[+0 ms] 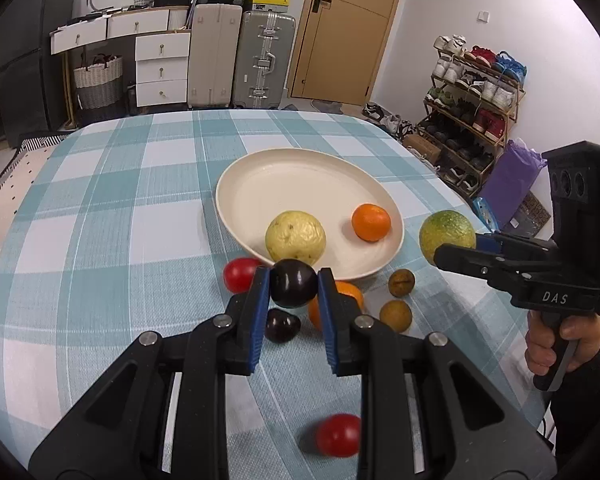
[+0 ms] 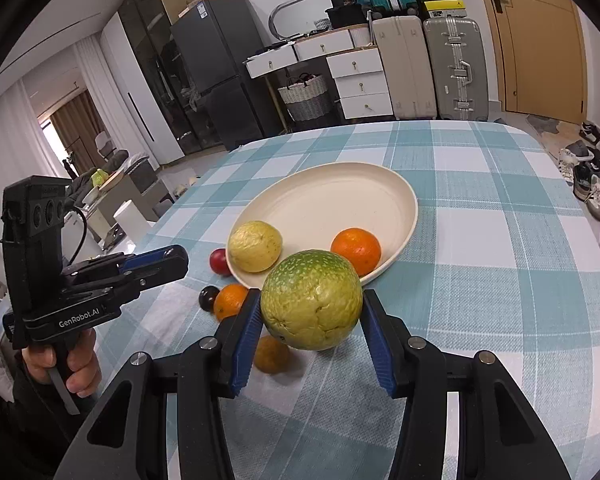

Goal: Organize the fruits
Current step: 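Carry the dark plum with the left gripper while the right gripper carries the green citrus to the plate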

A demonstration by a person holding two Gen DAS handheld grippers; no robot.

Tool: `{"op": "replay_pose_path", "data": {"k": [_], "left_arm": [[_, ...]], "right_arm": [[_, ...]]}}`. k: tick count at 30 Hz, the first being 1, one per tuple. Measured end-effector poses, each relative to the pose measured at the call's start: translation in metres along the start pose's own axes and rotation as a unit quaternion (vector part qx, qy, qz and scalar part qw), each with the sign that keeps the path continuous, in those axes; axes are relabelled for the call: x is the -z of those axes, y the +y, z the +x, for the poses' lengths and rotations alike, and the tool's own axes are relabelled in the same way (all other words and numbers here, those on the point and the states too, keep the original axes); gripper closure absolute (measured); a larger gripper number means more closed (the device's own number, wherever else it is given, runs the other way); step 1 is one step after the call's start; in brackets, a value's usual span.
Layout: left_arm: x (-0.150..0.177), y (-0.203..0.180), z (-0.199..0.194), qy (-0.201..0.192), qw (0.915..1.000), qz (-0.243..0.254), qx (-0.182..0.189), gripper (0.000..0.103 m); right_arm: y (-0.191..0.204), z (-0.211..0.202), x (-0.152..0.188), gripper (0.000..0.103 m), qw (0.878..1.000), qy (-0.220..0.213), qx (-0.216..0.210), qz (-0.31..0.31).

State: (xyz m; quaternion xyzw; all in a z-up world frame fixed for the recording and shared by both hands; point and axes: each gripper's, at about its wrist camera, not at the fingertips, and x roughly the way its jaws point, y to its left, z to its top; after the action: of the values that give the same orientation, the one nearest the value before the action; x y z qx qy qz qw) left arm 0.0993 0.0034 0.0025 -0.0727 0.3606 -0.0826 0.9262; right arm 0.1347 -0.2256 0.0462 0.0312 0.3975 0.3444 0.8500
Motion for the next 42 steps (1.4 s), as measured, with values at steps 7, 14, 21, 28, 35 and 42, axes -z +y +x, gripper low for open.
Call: {"op": "replay_pose_path", "data": {"k": [7, 14, 21, 28, 35, 42], "left_arm": [[-0.017, -0.004, 0.020, 0.003, 1.0000, 0.002, 0.003, 0.082], [-0.026, -0.010, 0.039, 0.013, 0.9998, 0.008, 0.009, 0.082], [-0.031, -0.018, 0.056, 0.024, 0.9994, 0.020, 0.014, 0.082], [-0.030, -0.024, 0.069, 0.032, 0.9987, 0.038, 0.013, 0.082], [-0.035, -0.021, 0.083, 0.046, 0.9984, 0.033, 0.005, 0.082], [-0.037, -0.005, 0.095, 0.053, 0.9983, 0.024, -0.007, 0.082]], "right_arm": [[-0.008, 0.018, -0.015, 0.053, 1.000, 0.001, 0.010, 0.014], [-0.005, 0.031, -0.025, 0.053, 1.000, 0.006, 0.000, 0.008], [-0.002, 0.045, -0.026, 0.053, 1.000, 0.025, -0.004, -0.002], [-0.005, 0.052, -0.025, 0.053, 0.999, 0.034, 0.000, -0.014], [-0.010, 0.063, -0.036, 0.053, 0.999, 0.032, 0.002, -0.011], [-0.012, 0.071, -0.046, 0.053, 0.999, 0.031, 0.007, -0.017]]}}
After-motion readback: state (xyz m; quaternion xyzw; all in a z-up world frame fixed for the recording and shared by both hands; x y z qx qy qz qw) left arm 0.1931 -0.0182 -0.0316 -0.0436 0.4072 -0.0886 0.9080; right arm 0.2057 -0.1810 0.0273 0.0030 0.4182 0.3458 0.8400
